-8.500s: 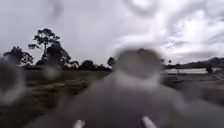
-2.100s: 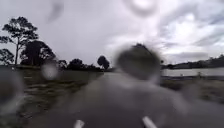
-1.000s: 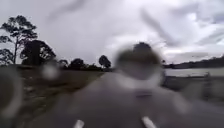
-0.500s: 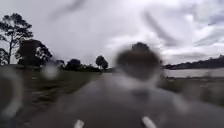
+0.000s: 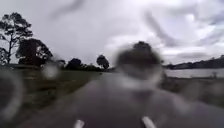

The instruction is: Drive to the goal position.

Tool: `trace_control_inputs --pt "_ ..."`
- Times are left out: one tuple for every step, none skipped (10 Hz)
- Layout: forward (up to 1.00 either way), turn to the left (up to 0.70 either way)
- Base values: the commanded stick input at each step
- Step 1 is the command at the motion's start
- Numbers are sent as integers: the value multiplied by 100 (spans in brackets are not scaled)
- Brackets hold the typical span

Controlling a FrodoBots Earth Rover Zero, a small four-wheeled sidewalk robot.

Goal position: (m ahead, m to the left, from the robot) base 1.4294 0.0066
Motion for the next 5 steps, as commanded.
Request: trace_control_inputs --pt "85 0" --pt "85 0" --pt "85 0" --pt "85 0" --pt "85 0"
